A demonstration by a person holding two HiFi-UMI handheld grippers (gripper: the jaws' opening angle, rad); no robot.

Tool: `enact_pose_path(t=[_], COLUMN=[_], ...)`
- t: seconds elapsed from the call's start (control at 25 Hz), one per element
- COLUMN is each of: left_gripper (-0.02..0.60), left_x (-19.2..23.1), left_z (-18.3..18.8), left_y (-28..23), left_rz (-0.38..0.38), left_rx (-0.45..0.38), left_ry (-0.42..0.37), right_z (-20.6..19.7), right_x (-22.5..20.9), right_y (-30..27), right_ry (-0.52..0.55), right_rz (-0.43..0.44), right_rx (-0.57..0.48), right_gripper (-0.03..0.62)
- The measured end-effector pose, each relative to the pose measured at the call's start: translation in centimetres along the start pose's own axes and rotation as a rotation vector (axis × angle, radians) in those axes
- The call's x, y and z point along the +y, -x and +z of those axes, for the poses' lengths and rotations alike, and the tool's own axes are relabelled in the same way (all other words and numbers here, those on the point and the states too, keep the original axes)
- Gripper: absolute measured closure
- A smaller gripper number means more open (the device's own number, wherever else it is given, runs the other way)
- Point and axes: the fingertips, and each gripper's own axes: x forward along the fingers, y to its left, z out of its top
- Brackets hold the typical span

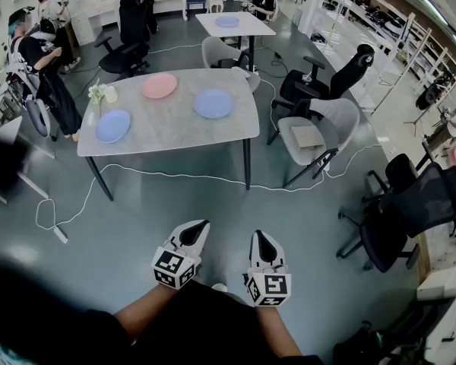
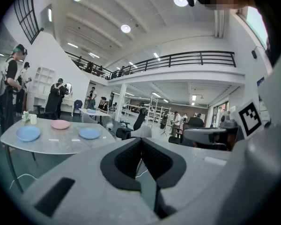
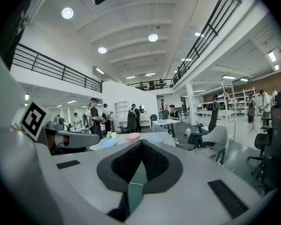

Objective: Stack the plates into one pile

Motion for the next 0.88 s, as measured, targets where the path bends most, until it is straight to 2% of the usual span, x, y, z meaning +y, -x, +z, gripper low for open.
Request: enact_pose_path(t=[0.2, 0.44, 0.72, 0.88], left_gripper=[0.566, 0.565, 0.565, 0.565], left_x=[-0.7, 1.0, 5.8, 9.6], left_z=[-0.1, -0.8, 0.9, 2.2], left_y=[0.3, -2.4, -10.6, -16.7], left_rz=[0.029, -0.005, -0.080, -0.126], left_rx=[-0.016, 0.022, -0.012, 0.008], left_ry=[-0.004, 0.002, 0.027, 0.052], right_z=[0.5, -1.2, -0.5, 0.8], right_x=[-0.4, -2.5, -6.0, -8.2], right_y=[0.7, -1.8, -10.2, -16.9], right_ry=[0.002, -0.082, -0.057, -0.039], right_rz=[0.009, 0.006, -0.008, -0.019], right_rx=[-0.026, -0.014, 0.024, 0.064], right_gripper=[0.583, 0.582, 0.582, 0.582])
